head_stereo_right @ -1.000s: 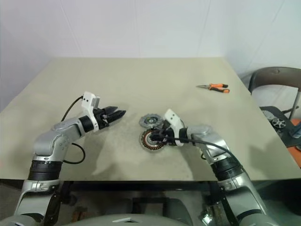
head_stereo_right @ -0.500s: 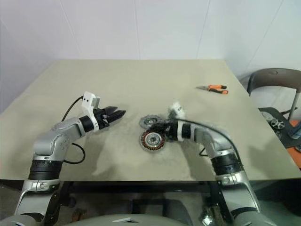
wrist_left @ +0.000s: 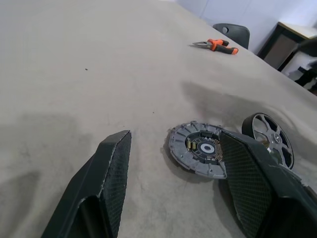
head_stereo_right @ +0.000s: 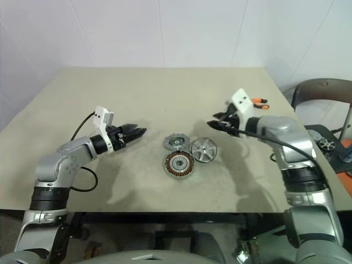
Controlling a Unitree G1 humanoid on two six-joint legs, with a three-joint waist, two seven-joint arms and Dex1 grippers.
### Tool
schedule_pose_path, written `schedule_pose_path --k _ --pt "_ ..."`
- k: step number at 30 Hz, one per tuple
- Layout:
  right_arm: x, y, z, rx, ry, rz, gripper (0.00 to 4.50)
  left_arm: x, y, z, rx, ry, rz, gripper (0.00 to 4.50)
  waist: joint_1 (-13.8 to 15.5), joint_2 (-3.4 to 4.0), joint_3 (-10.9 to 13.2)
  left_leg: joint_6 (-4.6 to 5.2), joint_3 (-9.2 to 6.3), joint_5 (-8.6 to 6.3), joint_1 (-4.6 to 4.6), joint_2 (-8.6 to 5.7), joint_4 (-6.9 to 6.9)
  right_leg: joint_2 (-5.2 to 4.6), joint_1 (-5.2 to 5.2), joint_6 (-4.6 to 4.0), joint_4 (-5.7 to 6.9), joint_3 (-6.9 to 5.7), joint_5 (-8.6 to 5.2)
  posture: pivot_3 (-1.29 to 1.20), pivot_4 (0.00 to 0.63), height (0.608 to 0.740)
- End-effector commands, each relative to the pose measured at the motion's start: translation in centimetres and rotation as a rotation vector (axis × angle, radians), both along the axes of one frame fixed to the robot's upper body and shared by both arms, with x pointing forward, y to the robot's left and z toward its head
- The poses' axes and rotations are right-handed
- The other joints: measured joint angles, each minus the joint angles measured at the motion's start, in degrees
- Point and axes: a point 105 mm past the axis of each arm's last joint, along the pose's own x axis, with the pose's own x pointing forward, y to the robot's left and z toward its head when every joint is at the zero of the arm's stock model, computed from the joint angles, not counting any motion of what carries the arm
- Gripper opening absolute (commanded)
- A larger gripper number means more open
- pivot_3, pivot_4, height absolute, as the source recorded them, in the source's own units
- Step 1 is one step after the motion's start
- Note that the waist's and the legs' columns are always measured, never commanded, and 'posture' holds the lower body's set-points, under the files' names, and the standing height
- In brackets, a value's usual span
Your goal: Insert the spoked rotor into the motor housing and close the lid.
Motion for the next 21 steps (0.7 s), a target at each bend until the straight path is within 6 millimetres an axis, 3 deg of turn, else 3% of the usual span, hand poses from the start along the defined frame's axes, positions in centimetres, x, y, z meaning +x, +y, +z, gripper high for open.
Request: schedule_pose_path --k 1,3,6,9,13,21 --pt "-1.3 -1.4 -0.2 0.145 0.098 -0.057 3.41 -0.1 0.0 1.2 -0.017 -0.055 0.009 3.01 0.0 0.01 0.0 0.01 0.0 0.0 0.0 0.0 0.0 0.0 0.02 0.0 -0.01 0.0 0.0 0.0 0.0 0.74" --pt "-1.9 -2.6 -1.6 0.25 0.205 -0.141 4.07 -0.1 -0.2 1.0 -0.015 -0.05 0.011 3.01 -0.1 0.01 0.0 0.02 0.0 0.01 0.0 0.0 0.04 0.0 0.04 0.01 0.01 0.0 0.0 0.0 0.0 0.74" --pt "-3.3 -2.9 -2.9 0.403 0.326 -0.171 4.07 -0.1 -0.4 0.9 -0.014 -0.046 0.009 3.01 -0.1 0.03 0.0 0.02 0.0 0.01 0.07 0.01 0.13 0.0 0.11 0.01 0.1 0.0 0.01 0.0 0.0 0.74" --pt "-4.6 -2.9 -4.6 0.409 0.379 -0.201 4.07 -0.2 -0.6 0.9 -0.005 -0.043 -0.002 3.01 0.0 0.03 0.0 0.02 0.0 0.02 0.12 0.02 0.15 0.0 0.17 0.01 0.13 -0.01 0.0 0.0 0.0 0.74" --pt "-3.9 -3.6 -3.8 0.495 0.33 -0.263 4.07 -0.1 -0.7 1.0 -0.001 -0.045 -0.01 3.01 -0.2 0.07 0.0 0.03 0.03 0.02 0.09 0.01 0.2 0.01 0.17 0.03 0.13 0.0 0.01 0.0 0.0 0.74" --pt "-3.6 -4.0 -3.4 0.469 0.303 -0.282 4.07 0.2 -0.1 1.4 0.012 -0.048 -0.012 3.01 0.0 0.07 0.0 0.06 0.03 0.03 0.08 0.01 0.23 0.03 0.18 0.03 0.15 -0.01 0.01 0.0 0.0 0.74"
